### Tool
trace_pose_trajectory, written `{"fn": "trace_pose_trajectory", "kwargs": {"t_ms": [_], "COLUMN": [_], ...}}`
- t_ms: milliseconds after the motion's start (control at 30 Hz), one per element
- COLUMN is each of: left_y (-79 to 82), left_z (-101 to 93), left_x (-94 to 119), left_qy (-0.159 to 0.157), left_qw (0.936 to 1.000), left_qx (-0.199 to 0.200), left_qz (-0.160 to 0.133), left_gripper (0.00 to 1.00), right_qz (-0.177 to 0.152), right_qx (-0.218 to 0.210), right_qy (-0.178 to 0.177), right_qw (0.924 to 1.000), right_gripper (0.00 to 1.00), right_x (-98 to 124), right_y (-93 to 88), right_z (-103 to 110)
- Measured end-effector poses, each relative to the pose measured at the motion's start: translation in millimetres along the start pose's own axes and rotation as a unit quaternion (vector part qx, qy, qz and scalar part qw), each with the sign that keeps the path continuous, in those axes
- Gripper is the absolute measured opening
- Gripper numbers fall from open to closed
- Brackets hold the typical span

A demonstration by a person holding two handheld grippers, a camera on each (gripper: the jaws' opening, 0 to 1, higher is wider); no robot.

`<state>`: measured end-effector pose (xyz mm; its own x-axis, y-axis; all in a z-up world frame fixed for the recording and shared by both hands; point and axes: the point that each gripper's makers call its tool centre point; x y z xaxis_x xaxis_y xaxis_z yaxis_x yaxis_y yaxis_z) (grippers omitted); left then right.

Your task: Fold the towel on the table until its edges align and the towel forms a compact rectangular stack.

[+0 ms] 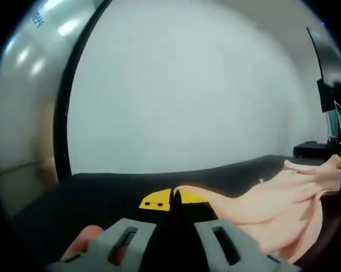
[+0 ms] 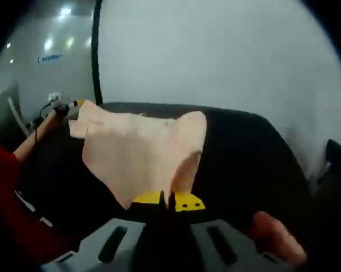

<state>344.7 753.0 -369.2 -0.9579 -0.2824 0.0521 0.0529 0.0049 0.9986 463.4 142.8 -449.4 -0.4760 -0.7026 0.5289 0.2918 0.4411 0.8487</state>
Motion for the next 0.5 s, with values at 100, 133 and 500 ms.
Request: {"fn": "trace_pose_trajectory", "kwargs": {"t_ms": [100, 133, 500], "left_y": [-0.4, -0.8, -2.9], "left_z": [-1.5, -0.4, -5.2], "left_x": [-1, -2, -3], "left_qy": [0.000, -0.001, -0.005], "left_qw": [1.0000, 1.0000, 0.9999], "left_qx": [0.004, 0.006, 0.014], "left_qz": [0.000, 0.001, 0.004], "left_gripper": [0.00, 0.00, 0.02], "right_qz": [-0.036, -0.054, -0.101], "right_qx": [-0.047, -0.052, 0.023], "right_qy": [0.011, -0.003, -0.042], "right_qw": [0.9982, 0.9972, 0.9937], "right_gripper": [0.38, 0.38, 0.20], "right_x": [14, 20, -55], "right_y": [25.4, 38.3, 194.6], "right_z": [-2, -9, -47]}}
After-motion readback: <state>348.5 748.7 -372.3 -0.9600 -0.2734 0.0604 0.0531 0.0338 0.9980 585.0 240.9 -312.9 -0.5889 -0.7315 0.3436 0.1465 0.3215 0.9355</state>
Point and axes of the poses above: the point that each gripper's makers call its tool centre point, and the gripper's own axes: x roughly backward along the fingers, z roughly to its left, y roughly out of its top, and after that the axes turned 3 degrees about z, right-handed
